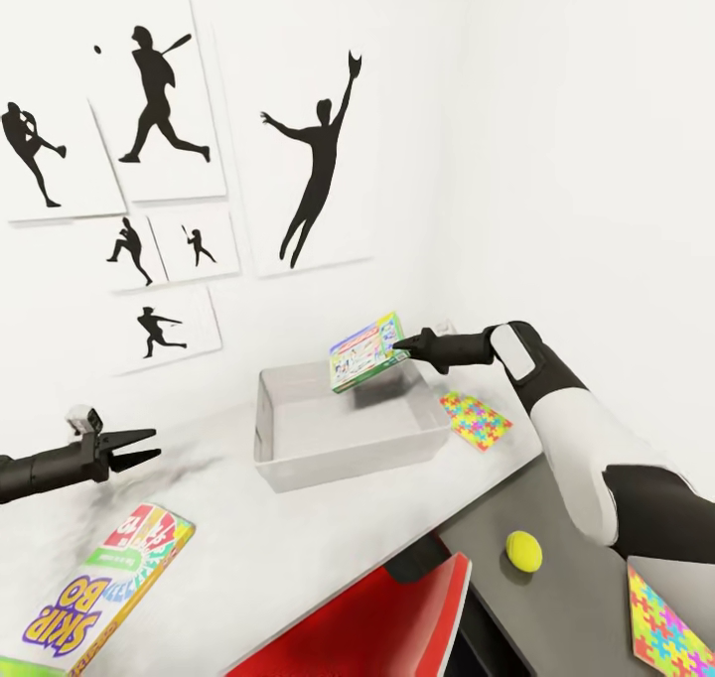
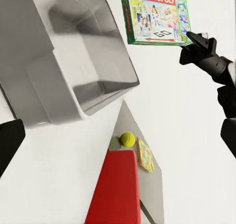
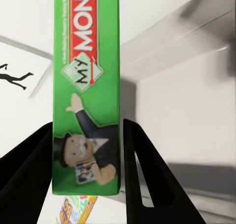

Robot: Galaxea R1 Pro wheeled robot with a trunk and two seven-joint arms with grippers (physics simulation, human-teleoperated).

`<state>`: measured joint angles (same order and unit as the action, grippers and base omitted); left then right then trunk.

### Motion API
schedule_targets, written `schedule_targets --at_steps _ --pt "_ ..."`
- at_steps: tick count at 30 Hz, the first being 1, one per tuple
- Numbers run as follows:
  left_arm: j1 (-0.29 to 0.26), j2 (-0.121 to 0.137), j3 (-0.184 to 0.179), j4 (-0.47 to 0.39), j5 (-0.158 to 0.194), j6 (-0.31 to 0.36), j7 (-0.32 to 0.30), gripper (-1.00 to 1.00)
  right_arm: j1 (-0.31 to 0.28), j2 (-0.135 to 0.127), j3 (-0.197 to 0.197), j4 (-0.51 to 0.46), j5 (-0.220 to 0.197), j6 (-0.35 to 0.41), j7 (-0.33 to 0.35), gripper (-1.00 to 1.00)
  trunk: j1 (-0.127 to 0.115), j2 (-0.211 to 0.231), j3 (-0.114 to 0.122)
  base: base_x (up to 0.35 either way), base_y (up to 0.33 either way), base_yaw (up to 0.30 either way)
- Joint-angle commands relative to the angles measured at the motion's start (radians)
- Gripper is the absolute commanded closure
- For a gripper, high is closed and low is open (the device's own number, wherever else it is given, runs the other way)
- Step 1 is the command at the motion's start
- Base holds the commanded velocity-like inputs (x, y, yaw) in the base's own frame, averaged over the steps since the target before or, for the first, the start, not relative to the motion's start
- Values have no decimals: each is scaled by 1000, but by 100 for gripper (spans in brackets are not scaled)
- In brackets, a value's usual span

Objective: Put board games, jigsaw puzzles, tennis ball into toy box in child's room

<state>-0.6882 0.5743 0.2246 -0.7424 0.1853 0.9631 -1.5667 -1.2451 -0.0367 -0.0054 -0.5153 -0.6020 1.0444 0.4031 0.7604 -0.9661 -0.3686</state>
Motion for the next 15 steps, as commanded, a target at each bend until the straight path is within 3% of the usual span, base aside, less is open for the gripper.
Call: schedule_targets --at_steps 1,15 --pt "-1 0 4 -11 0 14 -4 -100 -4 0 0 7 6 3 10 100 0 -1 -3 0 0 0" --pt "-1 -1 10 -29 0 20 -4 -100 -11 -8 7 38 7 3 -1 100 0 -1 -26 0 0 0"
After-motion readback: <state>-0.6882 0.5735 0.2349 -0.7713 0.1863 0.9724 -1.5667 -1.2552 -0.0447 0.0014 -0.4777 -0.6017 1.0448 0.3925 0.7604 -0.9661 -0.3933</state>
